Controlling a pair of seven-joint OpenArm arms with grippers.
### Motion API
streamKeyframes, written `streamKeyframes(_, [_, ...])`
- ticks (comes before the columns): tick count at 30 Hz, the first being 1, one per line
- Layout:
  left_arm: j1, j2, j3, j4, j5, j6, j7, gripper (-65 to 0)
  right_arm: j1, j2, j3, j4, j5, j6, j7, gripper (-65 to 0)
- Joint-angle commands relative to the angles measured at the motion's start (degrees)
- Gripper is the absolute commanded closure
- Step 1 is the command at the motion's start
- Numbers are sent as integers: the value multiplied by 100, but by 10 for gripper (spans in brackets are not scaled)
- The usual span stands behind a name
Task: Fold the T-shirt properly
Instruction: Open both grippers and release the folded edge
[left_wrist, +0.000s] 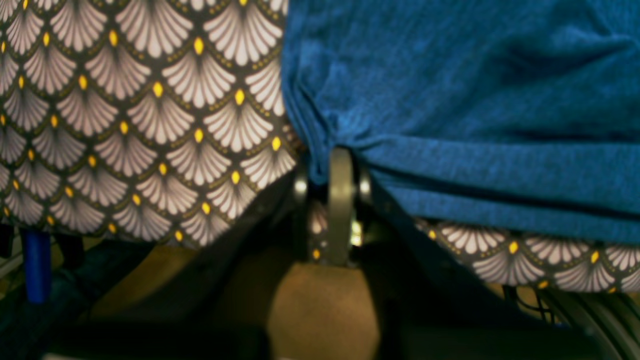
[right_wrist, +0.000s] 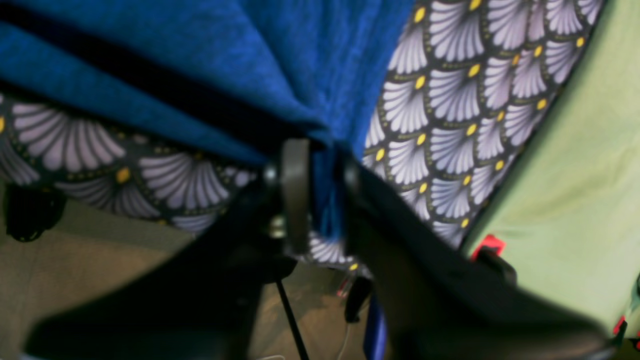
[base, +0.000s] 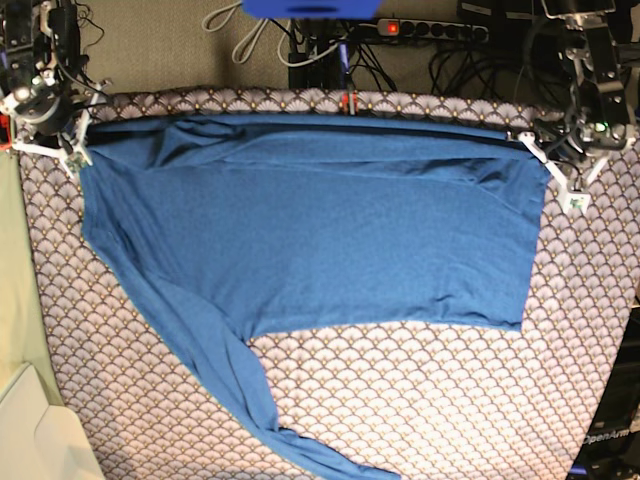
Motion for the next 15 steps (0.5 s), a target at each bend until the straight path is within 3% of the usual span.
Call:
streamKeyframes(1, [0, -121, -24, 80, 68, 19, -20, -111, -7, 68, 75, 90, -34, -45, 31, -194])
streamKeyframes(5, [132, -121, -24, 133, 68, 19, -20, -313, -7, 59, 84, 98, -34, -45, 31, -305])
streamKeyframes(7, [220, -121, -24, 133, 60, 19, -20, -369, -42, 50, 190, 98, -34, -45, 31, -326])
streamKeyframes(15, [369, -121, -59, 309, 60, 19, -55, -384, -332, -126, 770, 837, -8, -45, 67, -331])
